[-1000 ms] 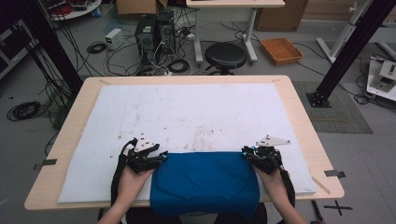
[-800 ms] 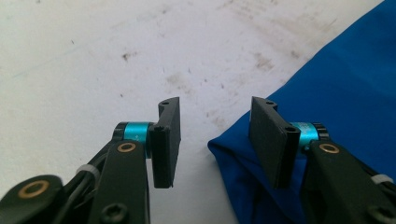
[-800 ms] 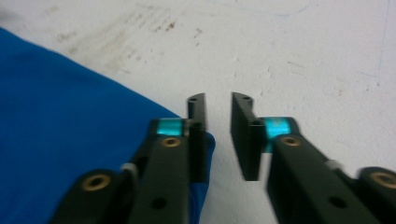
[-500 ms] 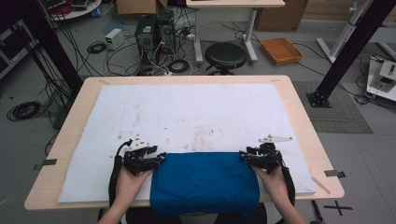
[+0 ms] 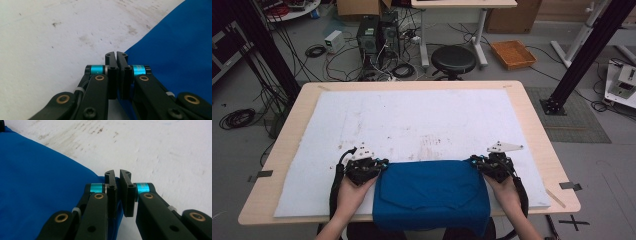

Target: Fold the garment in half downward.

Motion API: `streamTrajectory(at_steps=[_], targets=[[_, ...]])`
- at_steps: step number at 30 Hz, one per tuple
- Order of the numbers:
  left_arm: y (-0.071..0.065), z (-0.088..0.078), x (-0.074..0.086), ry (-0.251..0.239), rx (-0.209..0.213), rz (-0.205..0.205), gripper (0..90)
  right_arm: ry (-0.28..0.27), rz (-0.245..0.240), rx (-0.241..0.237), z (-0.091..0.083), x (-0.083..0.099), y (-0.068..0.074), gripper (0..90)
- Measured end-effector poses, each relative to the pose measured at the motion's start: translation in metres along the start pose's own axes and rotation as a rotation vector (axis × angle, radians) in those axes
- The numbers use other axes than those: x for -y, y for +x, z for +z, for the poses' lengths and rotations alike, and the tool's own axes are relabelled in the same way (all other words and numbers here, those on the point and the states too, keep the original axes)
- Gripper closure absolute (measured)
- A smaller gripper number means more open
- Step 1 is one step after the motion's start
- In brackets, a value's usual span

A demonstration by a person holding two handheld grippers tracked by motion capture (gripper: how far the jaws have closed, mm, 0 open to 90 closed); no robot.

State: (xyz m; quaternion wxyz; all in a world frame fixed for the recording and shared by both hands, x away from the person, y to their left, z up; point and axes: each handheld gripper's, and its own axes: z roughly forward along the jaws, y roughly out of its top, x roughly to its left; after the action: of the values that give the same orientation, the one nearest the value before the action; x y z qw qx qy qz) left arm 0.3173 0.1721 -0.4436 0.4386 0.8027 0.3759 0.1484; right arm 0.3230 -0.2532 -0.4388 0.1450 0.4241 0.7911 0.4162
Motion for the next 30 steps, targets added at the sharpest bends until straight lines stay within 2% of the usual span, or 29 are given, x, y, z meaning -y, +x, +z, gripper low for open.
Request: streamTrajectory(at_steps=[4,6,10,13,18,21,23,25,28,30], targets=[[0.01,0.003,-0.014,-0.01,-0.031,0.019,87.9,-0.013,0.001,-0.003,0.009,-0.012,-0.011,85.1],[0.016,0.006,-0.022,-0.013,-0.058,0.041,87.9,-0.02,0.018,0.002,0.013,-0.02,-0.018,85.1],[0.031,0.016,-0.038,-0.019,-0.083,0.049,87.8,-0.031,0.062,-0.001,0.024,-0.035,-0.034,85.0],[0.046,0.027,-0.047,-0.015,-0.084,0.03,87.8,-0.032,0.08,0.006,0.034,-0.047,-0.043,85.0],[0.065,0.046,-0.059,0.006,-0.103,0.022,87.7,-0.025,0.099,0.028,0.05,-0.06,-0.054,85.0],[0.07,0.056,-0.063,0.027,-0.117,0.032,87.7,-0.013,0.105,0.045,0.057,-0.063,-0.059,84.9],[0.071,0.06,-0.063,0.013,-0.13,0.049,87.7,-0.006,0.108,0.056,0.061,-0.064,-0.062,84.9],[0.073,0.063,-0.064,0.038,-0.126,0.044,87.7,-0.004,0.108,0.061,0.064,-0.063,-0.065,84.8],[0.075,0.064,-0.064,0.029,-0.125,0.033,87.5,0.005,0.106,0.069,0.066,-0.062,-0.066,83.8],[0.074,0.062,-0.064,0.023,-0.136,0.016,86.3,0.004,0.103,0.086,0.066,-0.062,-0.065,79.5]])
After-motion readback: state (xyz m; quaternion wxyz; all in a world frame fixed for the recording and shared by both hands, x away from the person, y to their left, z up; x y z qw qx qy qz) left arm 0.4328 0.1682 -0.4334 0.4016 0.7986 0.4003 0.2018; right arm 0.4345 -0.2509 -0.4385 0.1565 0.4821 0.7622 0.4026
